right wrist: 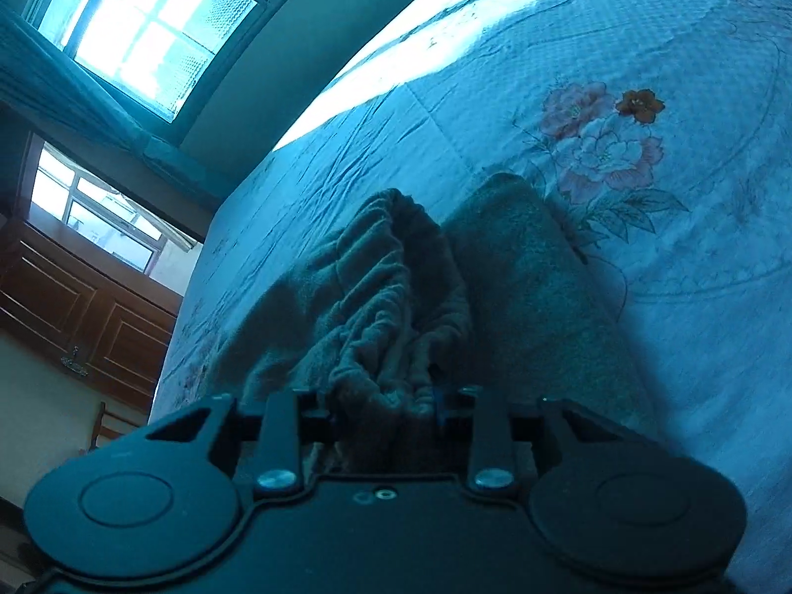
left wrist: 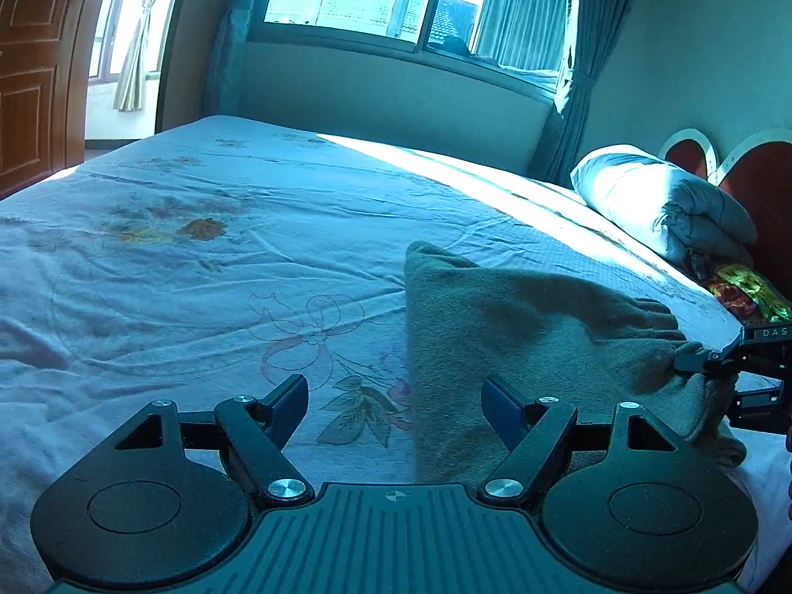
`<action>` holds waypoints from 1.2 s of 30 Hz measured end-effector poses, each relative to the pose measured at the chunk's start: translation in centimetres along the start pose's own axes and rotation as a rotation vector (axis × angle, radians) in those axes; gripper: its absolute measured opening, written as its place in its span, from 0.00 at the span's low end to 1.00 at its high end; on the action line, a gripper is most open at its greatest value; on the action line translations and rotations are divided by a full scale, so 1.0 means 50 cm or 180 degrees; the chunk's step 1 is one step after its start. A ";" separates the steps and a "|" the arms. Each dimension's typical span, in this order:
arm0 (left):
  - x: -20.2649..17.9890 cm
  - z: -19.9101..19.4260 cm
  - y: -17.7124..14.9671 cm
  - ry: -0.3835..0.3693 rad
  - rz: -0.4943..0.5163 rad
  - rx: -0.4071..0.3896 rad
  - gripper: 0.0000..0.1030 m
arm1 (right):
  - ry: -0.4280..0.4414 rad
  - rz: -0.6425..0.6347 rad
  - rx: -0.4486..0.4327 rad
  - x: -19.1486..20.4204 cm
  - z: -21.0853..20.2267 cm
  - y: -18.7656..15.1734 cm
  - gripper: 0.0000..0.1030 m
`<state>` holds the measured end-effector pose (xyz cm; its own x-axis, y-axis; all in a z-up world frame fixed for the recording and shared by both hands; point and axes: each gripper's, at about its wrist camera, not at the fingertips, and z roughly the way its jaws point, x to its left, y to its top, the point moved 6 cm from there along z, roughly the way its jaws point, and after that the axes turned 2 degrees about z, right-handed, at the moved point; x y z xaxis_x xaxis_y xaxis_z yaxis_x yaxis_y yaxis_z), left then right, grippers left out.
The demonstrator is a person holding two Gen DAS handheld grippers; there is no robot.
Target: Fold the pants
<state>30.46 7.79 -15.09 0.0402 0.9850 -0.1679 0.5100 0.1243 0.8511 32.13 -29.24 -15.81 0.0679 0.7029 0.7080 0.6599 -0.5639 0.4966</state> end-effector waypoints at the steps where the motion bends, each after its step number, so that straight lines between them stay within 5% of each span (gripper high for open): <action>1: 0.005 0.003 -0.002 0.0013 -0.0006 0.0006 0.75 | 0.0106 -0.0063 -0.0104 0.014 -0.016 0.004 0.21; 5: 0.017 0.015 -0.012 0.0041 -0.0042 0.0046 0.75 | 0.0455 -0.0106 -0.0639 0.031 -0.109 0.019 0.21; 7: 0.017 0.020 -0.019 0.0038 -0.0017 0.0052 0.75 | 0.0308 0.0085 -0.0570 -0.027 -0.099 0.015 0.22; 9: 0.012 0.028 -0.024 0.0061 -0.0025 0.0076 0.75 | -0.0180 0.0364 -0.0201 -0.113 -0.043 -0.007 0.25; 12: -0.002 0.031 -0.028 0.0071 -0.0005 0.0104 0.75 | -0.0024 0.0457 -0.0277 -0.131 -0.059 -0.005 0.33; 15: -0.016 0.020 -0.019 0.0104 0.0059 0.0028 0.75 | -0.0235 -0.0135 -0.0793 -0.077 -0.127 0.009 0.37; 18: -0.033 0.020 -0.010 0.0101 0.0075 -0.0042 0.75 | -0.0156 -0.0952 -0.0929 0.010 -0.142 -0.008 0.40; 20: -0.043 0.032 -0.015 0.0167 0.0122 0.0016 0.75 | -0.0331 -0.1372 -0.0792 0.035 -0.111 -0.027 0.53; 22: -0.046 0.046 -0.030 0.0248 0.0176 0.0140 0.75 | -0.0836 -0.1575 -0.0528 0.005 -0.062 -0.035 0.54; 23: -0.045 0.052 -0.039 0.0287 0.0236 0.0200 0.78 | -0.1030 -0.1550 -0.0263 -0.022 -0.037 -0.042 0.63; 25: -0.034 0.049 -0.040 0.0304 0.0196 0.0231 0.79 | -0.0756 -0.1157 -0.0239 -0.047 -0.047 -0.037 0.63; 29: -0.006 0.000 -0.018 0.0351 0.0148 0.0072 0.79 | -0.0601 -0.1311 -0.0622 -0.003 -0.100 -0.024 0.62; 36: -0.025 -0.088 -0.083 0.0132 0.0285 0.0011 0.79 | -0.0513 -0.0780 -0.0494 -0.037 -0.100 -0.018 0.62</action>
<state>24.49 6.58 -16.21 0.0501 0.9963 -0.0704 0.5089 0.0352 0.8601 27.68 -32.18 -15.06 0.0470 0.8784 0.4756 0.5502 -0.4202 0.7216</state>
